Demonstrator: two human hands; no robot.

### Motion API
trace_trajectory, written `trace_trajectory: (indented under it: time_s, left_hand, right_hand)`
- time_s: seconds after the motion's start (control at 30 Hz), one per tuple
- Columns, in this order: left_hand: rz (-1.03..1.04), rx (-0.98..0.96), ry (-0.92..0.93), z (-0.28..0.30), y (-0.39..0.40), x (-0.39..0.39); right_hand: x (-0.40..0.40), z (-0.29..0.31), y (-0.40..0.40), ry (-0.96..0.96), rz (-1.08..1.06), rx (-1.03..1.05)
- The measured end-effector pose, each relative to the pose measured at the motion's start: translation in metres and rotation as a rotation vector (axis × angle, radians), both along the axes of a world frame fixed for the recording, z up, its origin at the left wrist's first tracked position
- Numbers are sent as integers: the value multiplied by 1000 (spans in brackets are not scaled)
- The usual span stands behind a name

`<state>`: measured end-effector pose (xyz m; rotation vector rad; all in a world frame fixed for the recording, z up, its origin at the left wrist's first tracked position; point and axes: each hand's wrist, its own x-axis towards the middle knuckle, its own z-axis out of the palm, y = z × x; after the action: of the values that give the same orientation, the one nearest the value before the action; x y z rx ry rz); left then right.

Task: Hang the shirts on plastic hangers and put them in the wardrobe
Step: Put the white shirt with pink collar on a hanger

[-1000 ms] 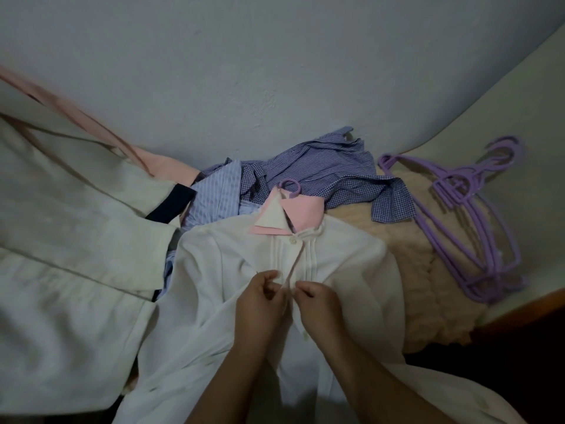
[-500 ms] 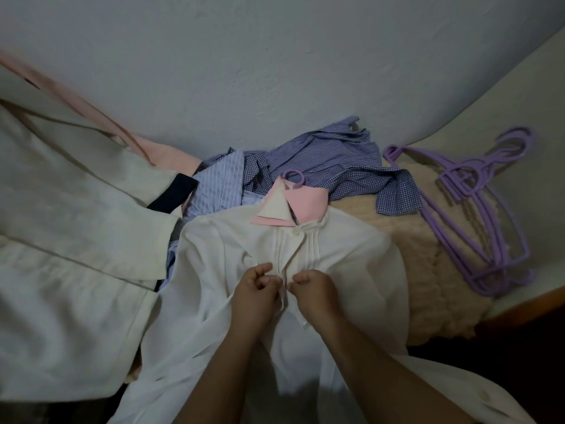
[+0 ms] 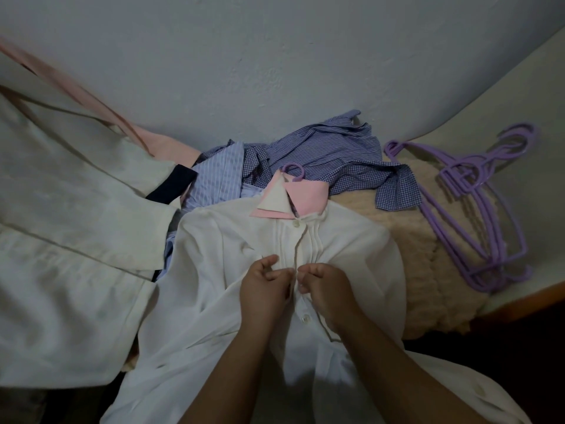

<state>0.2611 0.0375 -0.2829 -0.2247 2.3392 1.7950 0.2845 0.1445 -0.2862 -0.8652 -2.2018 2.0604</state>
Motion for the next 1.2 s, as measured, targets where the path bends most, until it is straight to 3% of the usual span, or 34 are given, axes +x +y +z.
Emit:
trace_trajectory:
  time_s: [0.37,0.8,1.2]
  left_hand:
    - [-29,128,-62,-14,0,-2]
    - [-102,93,76,-23,-1,6]
    - [-200,61,115,-28,-4,3]
  right_hand:
    - [1,-5,6,44,65,39]
    - [2,-13,4,87,198,236]
    - [-4,-17,12,16,55,-18]
